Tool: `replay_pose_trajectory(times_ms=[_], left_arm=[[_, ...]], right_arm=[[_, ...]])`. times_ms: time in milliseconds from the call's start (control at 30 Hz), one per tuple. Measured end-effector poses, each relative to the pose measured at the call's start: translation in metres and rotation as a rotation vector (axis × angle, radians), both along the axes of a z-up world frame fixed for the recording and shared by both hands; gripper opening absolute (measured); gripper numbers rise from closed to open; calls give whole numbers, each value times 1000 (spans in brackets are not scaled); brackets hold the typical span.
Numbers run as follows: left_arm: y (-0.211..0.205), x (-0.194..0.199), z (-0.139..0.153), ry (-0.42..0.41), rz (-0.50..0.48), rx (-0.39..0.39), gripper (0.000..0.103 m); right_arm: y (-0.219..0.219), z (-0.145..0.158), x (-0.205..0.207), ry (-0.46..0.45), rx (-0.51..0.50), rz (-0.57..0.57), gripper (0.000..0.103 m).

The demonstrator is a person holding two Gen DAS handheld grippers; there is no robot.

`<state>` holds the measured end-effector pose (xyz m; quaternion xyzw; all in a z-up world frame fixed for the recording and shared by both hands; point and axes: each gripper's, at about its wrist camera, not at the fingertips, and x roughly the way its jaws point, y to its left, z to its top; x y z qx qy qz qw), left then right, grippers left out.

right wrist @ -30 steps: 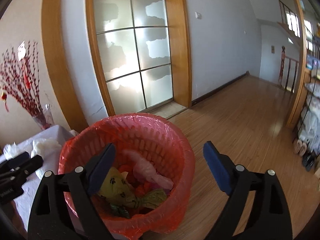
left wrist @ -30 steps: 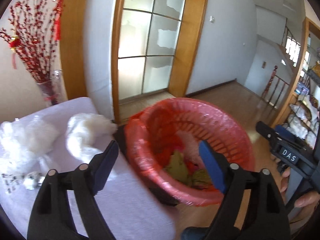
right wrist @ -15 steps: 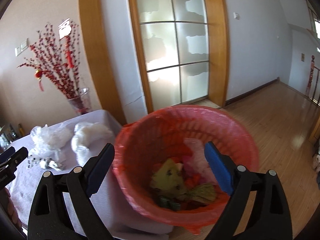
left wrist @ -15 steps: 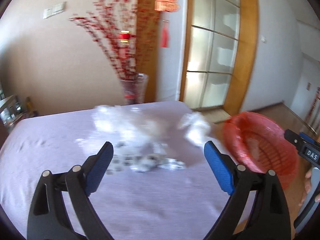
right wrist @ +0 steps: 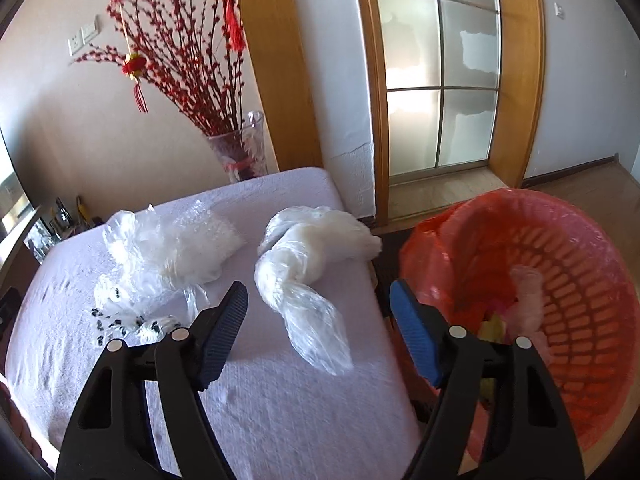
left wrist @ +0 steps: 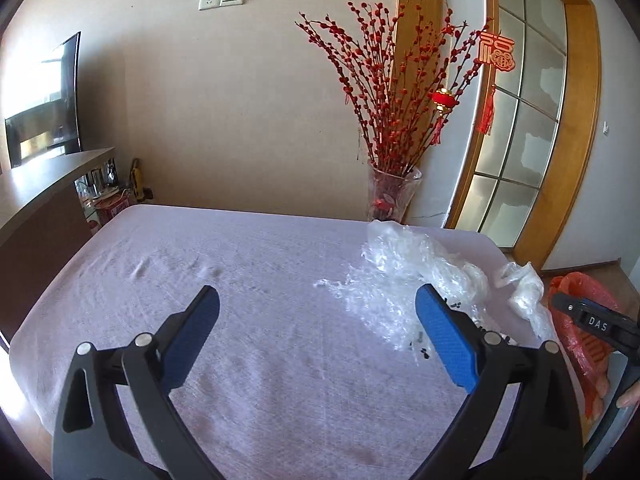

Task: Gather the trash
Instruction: 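Move both open tools back to the table and grasp another white bag with the right tool, then grasp the bubble wrap with the left tool while the right tool holds the white bag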

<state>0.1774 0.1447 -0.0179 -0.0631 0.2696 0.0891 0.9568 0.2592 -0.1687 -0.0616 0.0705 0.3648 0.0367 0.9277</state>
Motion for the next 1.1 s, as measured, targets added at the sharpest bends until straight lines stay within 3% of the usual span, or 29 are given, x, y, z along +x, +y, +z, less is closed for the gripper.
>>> replay_pose_trajectory(times_ms=[467, 567, 733, 867, 900, 1000, 1100], left_arm=[[14, 7, -11, 29, -14, -26, 97], [14, 10, -13, 35, -20, -30, 96], [5, 17, -11, 42, -62, -51, 96], [-12, 31, -8, 51, -120, -76, 96], [-17, 35, -7, 55, -135, -81, 96], [-34, 51, -5, 72, -185, -107, 95], [-53, 70, -5, 101, -229, -107, 87]], right_arm=[[27, -25, 37, 111, -43, -3, 67], [28, -27, 39, 121, -43, 5, 61], [30, -31, 41, 139, -47, 27, 39], [26, -30, 37, 132, -34, 33, 30], [25, -29, 35, 129, -33, 35, 23], [19, -28, 28, 125, -16, 40, 22], [14, -28, 20, 119, 9, 50, 19]])
